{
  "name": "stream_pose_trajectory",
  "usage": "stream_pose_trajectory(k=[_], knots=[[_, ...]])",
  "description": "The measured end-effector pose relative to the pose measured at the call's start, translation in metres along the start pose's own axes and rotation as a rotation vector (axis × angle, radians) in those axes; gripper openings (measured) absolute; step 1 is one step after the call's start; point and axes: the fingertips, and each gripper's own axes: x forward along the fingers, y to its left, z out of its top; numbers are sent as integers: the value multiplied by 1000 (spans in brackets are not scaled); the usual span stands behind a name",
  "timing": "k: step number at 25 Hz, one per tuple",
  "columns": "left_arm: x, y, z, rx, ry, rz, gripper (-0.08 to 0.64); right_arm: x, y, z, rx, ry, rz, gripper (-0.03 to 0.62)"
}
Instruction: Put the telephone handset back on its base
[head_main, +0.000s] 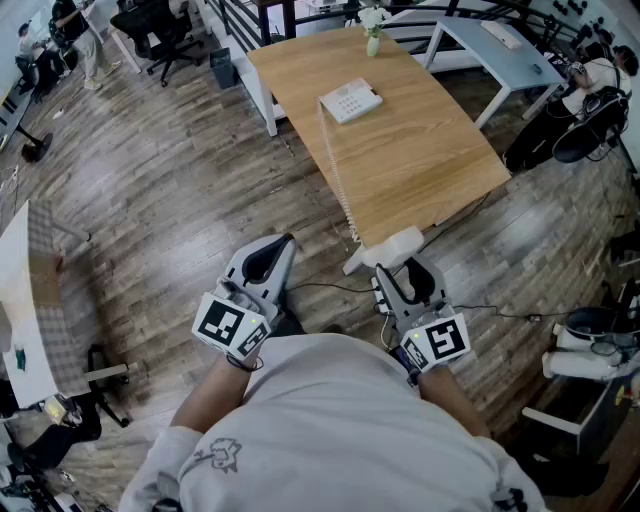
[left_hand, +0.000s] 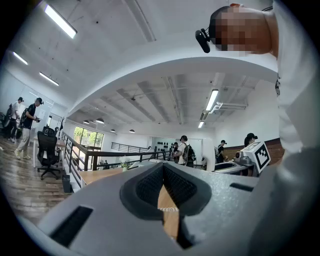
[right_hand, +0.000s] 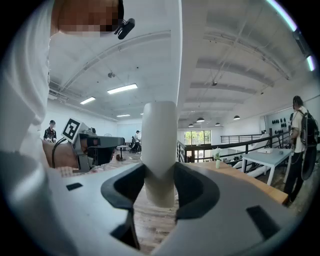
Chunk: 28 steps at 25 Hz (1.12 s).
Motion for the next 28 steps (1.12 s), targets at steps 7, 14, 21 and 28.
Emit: stream_pose_trajectory(k=[7,14,21,28], knots=[[4,31,1,1,7,-14,6,28,2,2,0,4,-15,198],[16,84,0,-10,17,-37,6,80,1,2,0,17,-35,198],[26,168,7,-17,33,-66,6,156,4,11,-3,32,-75,198],[30,244,18,-25,50,-106,6,224,6,26,11,48,-130,198]])
